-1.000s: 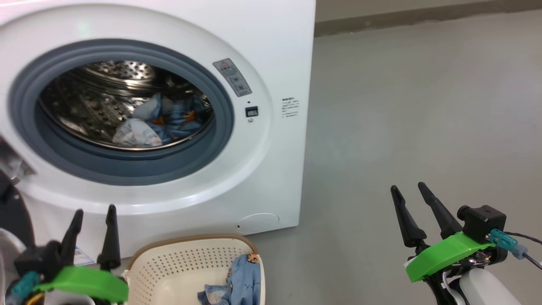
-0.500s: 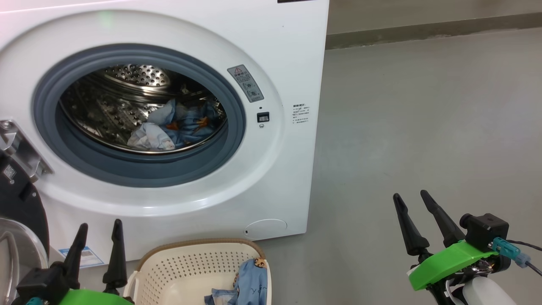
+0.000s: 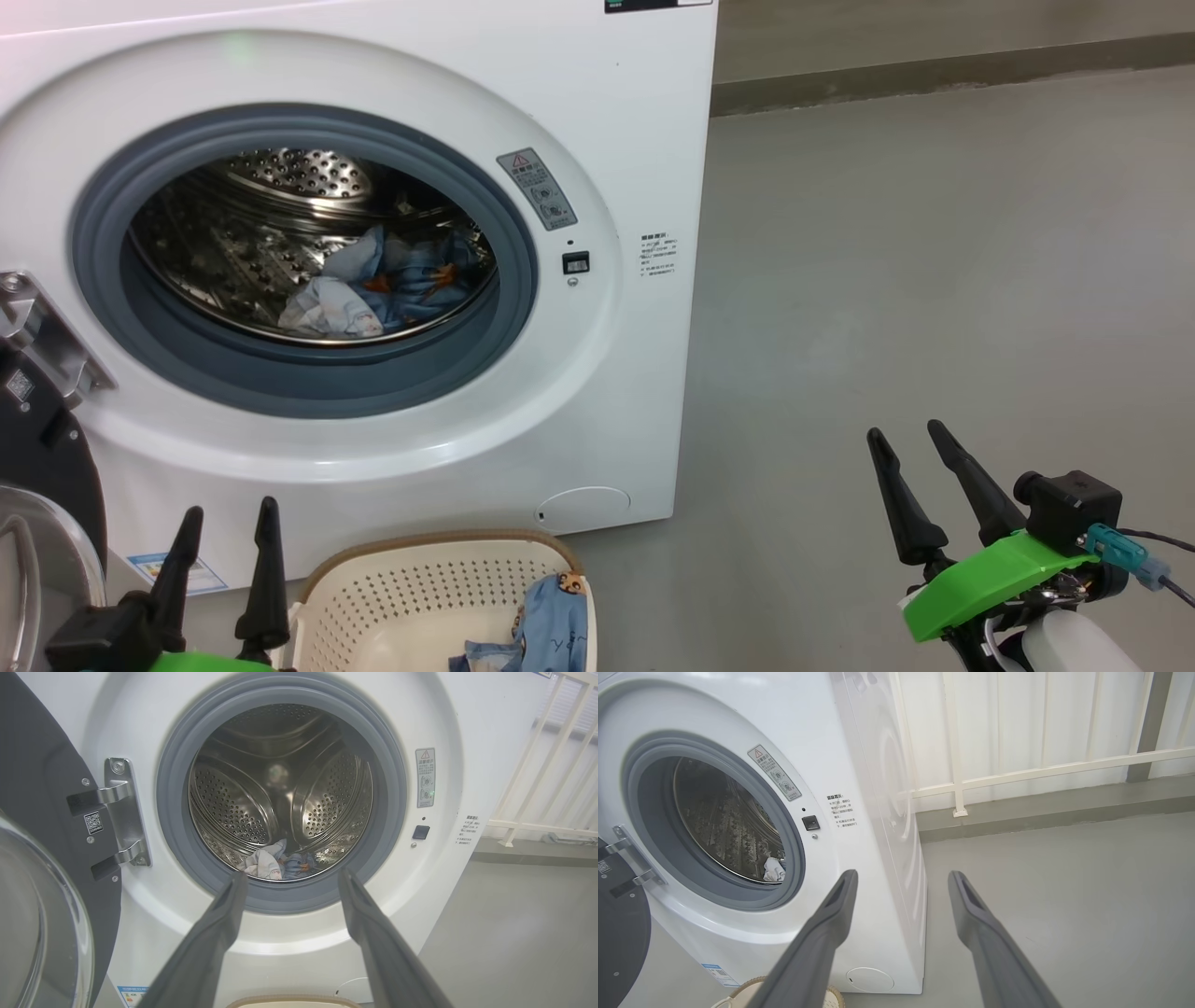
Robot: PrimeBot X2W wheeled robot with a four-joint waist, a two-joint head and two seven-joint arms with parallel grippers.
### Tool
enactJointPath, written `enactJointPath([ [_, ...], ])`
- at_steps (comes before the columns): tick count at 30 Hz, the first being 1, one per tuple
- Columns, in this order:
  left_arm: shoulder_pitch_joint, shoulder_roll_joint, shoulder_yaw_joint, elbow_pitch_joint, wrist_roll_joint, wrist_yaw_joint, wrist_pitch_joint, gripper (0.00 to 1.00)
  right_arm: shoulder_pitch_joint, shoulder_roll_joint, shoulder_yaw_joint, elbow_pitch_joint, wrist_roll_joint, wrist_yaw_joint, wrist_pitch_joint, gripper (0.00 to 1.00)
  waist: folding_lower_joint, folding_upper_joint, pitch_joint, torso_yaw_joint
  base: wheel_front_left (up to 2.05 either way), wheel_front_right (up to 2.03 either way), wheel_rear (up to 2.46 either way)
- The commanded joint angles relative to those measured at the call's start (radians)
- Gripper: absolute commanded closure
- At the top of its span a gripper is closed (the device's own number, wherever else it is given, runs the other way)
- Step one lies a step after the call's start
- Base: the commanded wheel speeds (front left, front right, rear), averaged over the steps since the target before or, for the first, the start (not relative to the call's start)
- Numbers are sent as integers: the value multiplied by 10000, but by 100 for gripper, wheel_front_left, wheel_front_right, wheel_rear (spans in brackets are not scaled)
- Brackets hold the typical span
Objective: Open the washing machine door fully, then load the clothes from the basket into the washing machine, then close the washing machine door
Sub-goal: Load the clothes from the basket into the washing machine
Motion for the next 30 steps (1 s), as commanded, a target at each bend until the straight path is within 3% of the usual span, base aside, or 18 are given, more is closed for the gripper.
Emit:
enactJointPath([
  [1, -250, 196, 330, -291, -48, 68, -4, 0, -120, -171, 176, -245, 136, 56, -82, 0, 0, 0, 6, 5, 0, 0, 0],
  [18, -306, 199, 175, -175, -183, 81, 141, 0, -185, -199, 309, -204, 181, 56, -58, 0, 0, 0, 124, -155, 0, 0, 0],
  [30, -590, 30, -297, 483, -382, -231, 616, 0, -299, -127, 297, -238, 166, 56, -39, 0, 0, 0, 548, -514, 0, 0, 0],
])
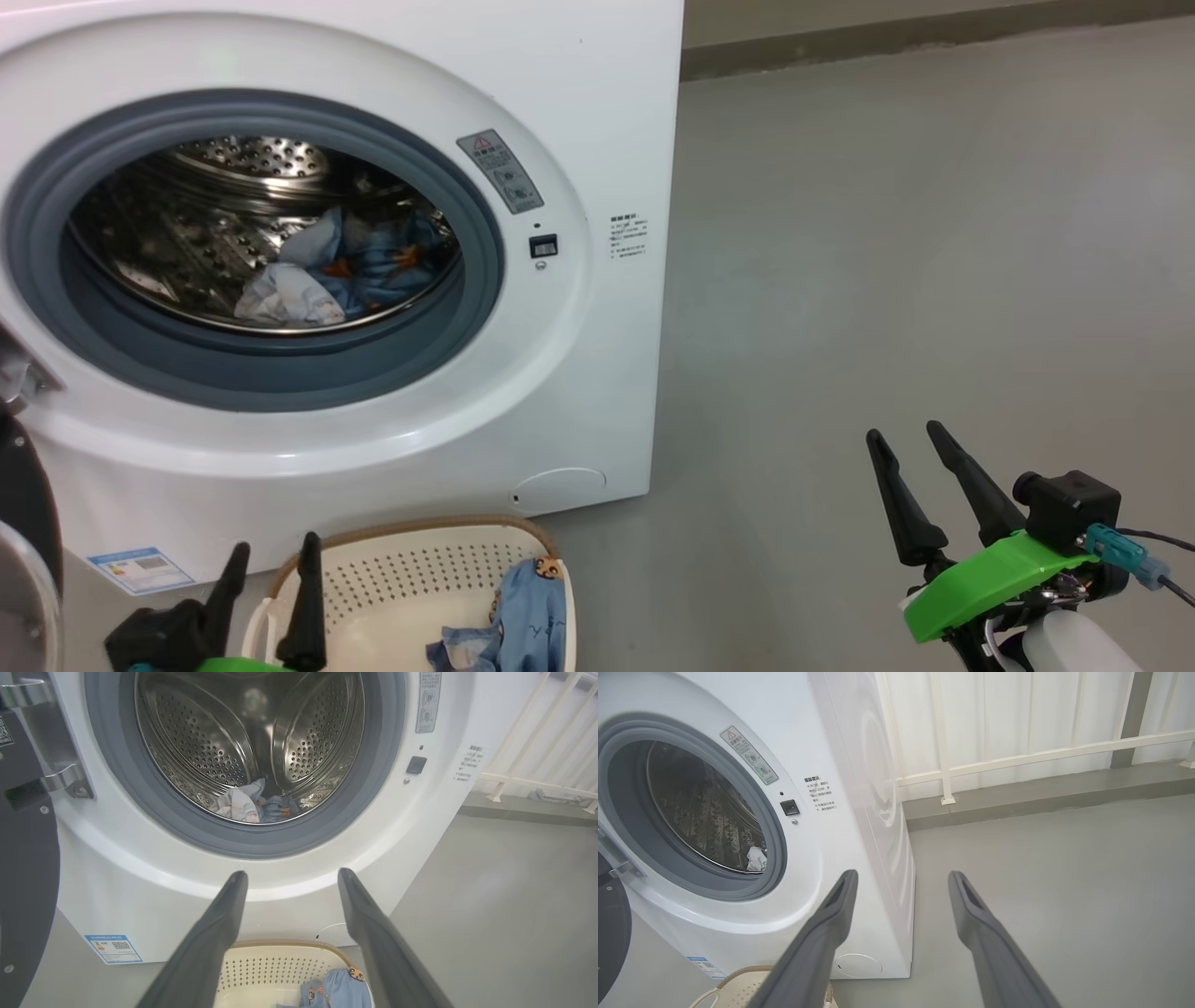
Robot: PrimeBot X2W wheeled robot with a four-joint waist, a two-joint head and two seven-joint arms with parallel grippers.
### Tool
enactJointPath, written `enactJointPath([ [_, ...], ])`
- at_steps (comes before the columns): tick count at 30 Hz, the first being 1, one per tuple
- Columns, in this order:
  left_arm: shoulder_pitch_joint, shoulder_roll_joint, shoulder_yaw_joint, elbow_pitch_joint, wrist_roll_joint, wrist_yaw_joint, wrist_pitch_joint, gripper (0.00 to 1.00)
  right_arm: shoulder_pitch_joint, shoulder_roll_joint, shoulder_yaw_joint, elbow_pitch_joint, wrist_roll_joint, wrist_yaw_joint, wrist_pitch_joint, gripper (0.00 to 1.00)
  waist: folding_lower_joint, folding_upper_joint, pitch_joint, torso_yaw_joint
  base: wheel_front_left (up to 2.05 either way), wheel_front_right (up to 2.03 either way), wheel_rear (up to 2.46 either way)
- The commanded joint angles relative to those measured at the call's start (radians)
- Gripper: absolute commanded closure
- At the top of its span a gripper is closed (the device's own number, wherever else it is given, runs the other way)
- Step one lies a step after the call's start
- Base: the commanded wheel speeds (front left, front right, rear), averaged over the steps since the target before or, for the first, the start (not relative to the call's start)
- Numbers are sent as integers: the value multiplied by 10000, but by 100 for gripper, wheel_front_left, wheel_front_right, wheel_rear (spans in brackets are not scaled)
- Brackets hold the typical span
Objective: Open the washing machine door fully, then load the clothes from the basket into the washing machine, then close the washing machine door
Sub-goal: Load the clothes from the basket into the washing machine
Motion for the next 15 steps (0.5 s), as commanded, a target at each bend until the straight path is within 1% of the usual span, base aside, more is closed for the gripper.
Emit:
enactJointPath([
  [1, -586, 116, 288, -144, -83, -48, -2, 0, -299, -42, 181, -264, 148, 56, -54, 0, 0, -1, 165, -94, 0, 0, 0],
  [6, -1038, 18, 26, 493, -181, -421, 131, 0, -421, 83, 68, -363, 35, 56, -64, 0, 0, -1, 693, -258, 0, 0, 0],
  [15, -1966, -89, -395, 2308, -302, -1163, 353, 0, -726, 382, -108, -498, -243, 56, -81, 0, 0, -1, 1717, -675, 0, 0, 0],
])
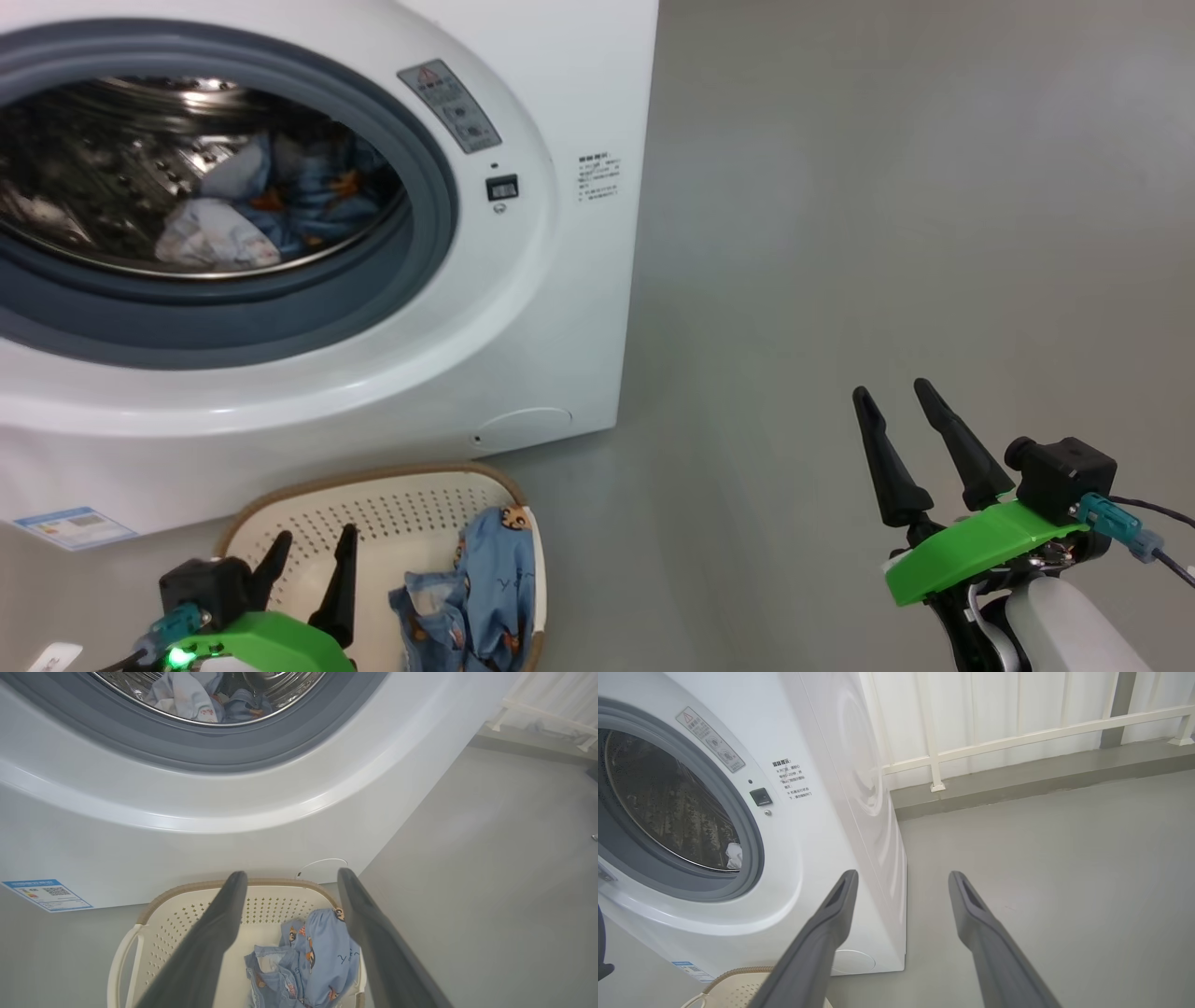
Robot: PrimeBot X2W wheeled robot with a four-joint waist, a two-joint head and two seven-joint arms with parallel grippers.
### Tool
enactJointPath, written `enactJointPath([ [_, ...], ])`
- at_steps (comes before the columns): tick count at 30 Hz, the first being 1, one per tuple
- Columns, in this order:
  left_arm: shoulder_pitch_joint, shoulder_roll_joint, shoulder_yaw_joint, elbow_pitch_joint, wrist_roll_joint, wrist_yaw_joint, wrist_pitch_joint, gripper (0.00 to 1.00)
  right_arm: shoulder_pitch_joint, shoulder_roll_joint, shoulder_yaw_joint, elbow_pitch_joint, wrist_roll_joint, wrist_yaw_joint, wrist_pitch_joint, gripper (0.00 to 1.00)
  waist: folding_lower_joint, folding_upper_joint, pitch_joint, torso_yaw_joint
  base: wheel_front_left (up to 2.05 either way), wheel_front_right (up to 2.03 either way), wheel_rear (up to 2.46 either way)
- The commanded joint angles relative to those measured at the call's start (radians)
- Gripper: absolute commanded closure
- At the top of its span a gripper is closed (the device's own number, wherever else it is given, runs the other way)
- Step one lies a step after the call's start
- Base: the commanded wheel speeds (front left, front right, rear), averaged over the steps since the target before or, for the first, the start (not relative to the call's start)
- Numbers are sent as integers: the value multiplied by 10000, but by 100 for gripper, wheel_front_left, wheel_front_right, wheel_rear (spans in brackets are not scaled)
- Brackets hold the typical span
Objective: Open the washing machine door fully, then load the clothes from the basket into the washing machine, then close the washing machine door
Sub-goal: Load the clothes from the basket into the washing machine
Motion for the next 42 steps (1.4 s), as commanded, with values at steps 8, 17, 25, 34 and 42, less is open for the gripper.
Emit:
enactJointPath([
  [8, -1352, 152, -96, 1656, -153, -667, 179, 0, -536, 338, -43, -401, -335, 56, -91, 0, 0, 0, 1366, -645, 0, 0, 0],
  [17, -2227, 321, -917, 3312, -200, -989, 257, 0, -717, 705, -177, -670, -558, 56, -93, 0, 0, 0, 2188, -1075, 0, 0, 0],
  [25, -2920, 638, -2772, 3855, -1222, -1010, 1082, 0, -871, 1002, -218, -932, -696, 56, -94, 0, 0, 0, 3116, -1428, 0, 0, 0],
  [34, -3734, 1235, -4188, 4326, -1769, -1011, 1313, 0, -1024, 1164, -190, -1161, -766, 56, -95, 0, 0, 0, 4054, -1682, 0, 0, 0],
  [42, -4516, 1677, -5386, 4503, -2328, -1011, 1646, 0, -1169, 1220, -104, -1403, -651, 56, -95, 0, 0, 0, 4952, -1956, 0, 0, 0],
])
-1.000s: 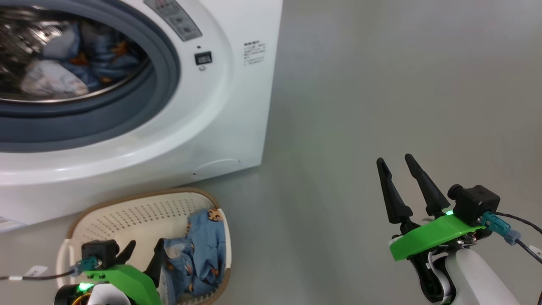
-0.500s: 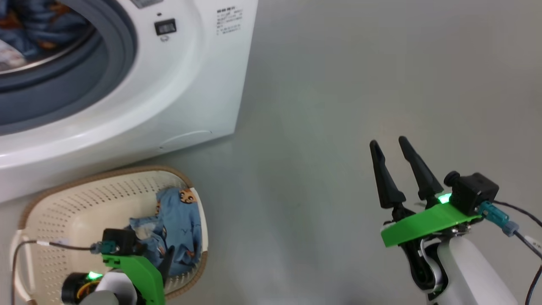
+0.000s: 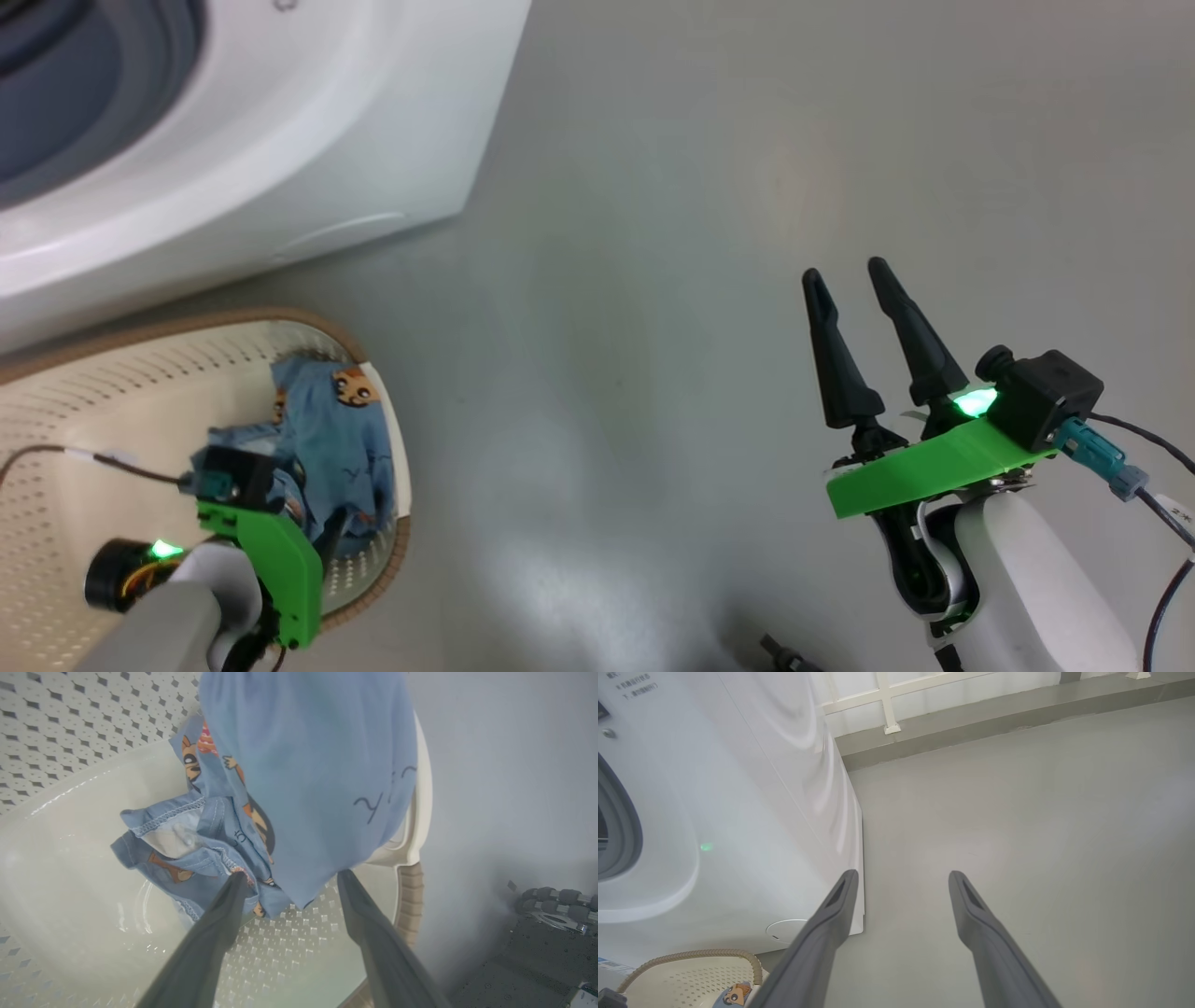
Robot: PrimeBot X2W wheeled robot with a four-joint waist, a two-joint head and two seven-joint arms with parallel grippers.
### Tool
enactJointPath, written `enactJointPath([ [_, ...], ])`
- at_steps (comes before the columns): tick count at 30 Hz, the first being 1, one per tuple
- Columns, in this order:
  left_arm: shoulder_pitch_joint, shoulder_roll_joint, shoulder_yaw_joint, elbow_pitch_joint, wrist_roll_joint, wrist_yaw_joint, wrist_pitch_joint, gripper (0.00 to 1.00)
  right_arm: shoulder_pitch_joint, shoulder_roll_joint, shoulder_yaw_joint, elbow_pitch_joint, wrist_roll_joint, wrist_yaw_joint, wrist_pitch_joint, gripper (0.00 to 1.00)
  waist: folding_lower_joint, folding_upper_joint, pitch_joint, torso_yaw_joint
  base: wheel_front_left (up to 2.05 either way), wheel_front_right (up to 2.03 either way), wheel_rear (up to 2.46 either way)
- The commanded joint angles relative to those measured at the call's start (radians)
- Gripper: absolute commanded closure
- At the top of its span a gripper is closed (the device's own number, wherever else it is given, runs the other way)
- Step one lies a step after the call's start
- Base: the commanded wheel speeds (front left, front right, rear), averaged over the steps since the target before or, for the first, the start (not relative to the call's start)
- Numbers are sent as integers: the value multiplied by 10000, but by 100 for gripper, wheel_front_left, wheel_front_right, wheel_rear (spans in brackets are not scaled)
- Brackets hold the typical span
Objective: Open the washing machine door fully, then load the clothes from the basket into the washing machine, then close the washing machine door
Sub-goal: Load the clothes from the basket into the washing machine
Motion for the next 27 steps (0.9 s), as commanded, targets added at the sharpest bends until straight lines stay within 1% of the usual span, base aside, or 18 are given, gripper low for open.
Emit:
enactJointPath([
  [1, -219, 327, 55, -103, -155, 7, 41, 0, -12, -12, 260, -302, 79, 56, -81, 0, 0, -1, 506, -251, 0, 0, 0],
  [5, -728, 621, -393, -23, -405, 7, 151, 0, -55, -10, 380, -438, 284, 56, -81, 0, 0, -1, 882, -379, 0, 0, 0],
  [11, -1338, 901, -1228, 0, -627, 6, 446, 0, -108, -8, 506, -583, 484, 56, -81, 0, 0, -1, 1327, -587, 0, 0, 0],
  [13, -1582, 990, -1353, 85, -748, 6, 370, 0, -128, -8, 541, -596, 524, 56, -82, 0, 0, -1, 1456, -641, 0, 0, 0],
  [20, -2154, 988, -1707, 541, -1116, 6, -3, 0, -201, -8, 735, -673, 697, 56, -82, 0, 0, -1, 1736, -815, 0, 0, 0],
  [21, -2191, 970, -1731, 616, -1214, 6, -15, 4, -212, -8, 759, -667, 717, 56, -82, 0, 0, -1, 1760, -827, 0, 0, 0],
  [22, -2228, 950, -1738, 667, -1318, 6, -78, 30, -225, -7, 775, -659, 733, 56, -82, 0, 0, -1, 1779, -835, 0, 0, 0],
  [23, -2260, 940, -1773, 699, -1382, 6, -175, 100, -241, -7, 789, -652, 750, 56, -82, 0, 0, -1, 1786, -844, 0, 0, 0],
  [27, -2242, 909, -2057, 694, -1607, 6, -397, 100, -289, -7, 807, -590, 778, 56, -82, 0, 0, -1, 1691, -843, 0, 0, 0],
])
